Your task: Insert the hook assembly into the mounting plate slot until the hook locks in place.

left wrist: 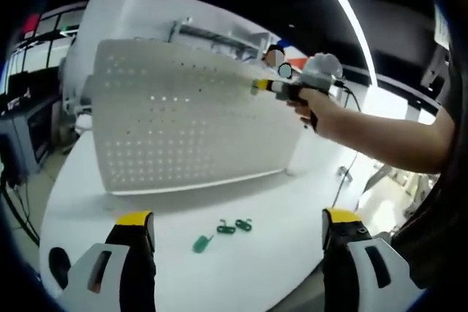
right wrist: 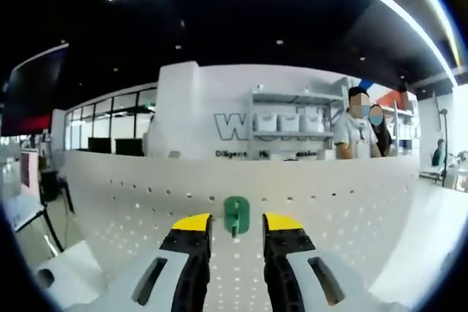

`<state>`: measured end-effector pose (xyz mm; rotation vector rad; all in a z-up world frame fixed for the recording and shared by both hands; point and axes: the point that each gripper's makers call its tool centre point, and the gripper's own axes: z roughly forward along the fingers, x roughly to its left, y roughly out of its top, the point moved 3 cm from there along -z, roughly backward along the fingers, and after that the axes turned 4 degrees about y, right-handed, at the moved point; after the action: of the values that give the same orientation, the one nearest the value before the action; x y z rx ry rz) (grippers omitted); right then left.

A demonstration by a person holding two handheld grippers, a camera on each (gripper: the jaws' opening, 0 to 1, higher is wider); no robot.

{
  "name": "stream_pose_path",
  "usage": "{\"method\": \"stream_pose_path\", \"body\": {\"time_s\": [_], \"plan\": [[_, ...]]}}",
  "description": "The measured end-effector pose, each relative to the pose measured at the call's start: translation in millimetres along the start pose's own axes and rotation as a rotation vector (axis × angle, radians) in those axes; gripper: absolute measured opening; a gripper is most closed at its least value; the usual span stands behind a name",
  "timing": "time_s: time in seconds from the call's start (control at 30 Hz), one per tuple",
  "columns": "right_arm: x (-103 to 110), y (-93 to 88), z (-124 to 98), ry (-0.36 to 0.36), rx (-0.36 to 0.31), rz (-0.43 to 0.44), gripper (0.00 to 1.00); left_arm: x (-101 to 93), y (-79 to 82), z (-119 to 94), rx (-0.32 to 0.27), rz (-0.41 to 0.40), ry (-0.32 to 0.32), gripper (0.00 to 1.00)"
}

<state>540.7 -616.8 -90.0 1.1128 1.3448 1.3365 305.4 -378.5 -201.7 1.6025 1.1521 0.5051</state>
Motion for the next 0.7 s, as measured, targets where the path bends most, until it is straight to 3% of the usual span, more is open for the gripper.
{"method": "stream_pose_path", "body": {"time_s": [0.13, 0.2, 0.4, 0.7], "plan": [[-0.7, 0.1, -11.6, 0.014, 0.003, -0.009, 0.29, -1.6, -3.2, -5.4, 0.001, 0.001, 0.002, 0.97], [-2.1, -10.9, -15.8, 0.027, 0.058, -0.008, 0.29, -1.8, -6.1, -6.6, 0.001, -0.007, 0.002, 0.97], [-3.6, -25.7, -38.2, 0.044, 0.096, -0.005, 0.30, -5.5, -18.0, -12.9, 0.025, -0.026, -0.006, 0.96], [6.2, -56.6, -82.7, 0.099, 0.173, 0.034, 0.33, -12.2, -20.8, -16.1, 0.033, -0.016, -0.018, 0.96]]}}
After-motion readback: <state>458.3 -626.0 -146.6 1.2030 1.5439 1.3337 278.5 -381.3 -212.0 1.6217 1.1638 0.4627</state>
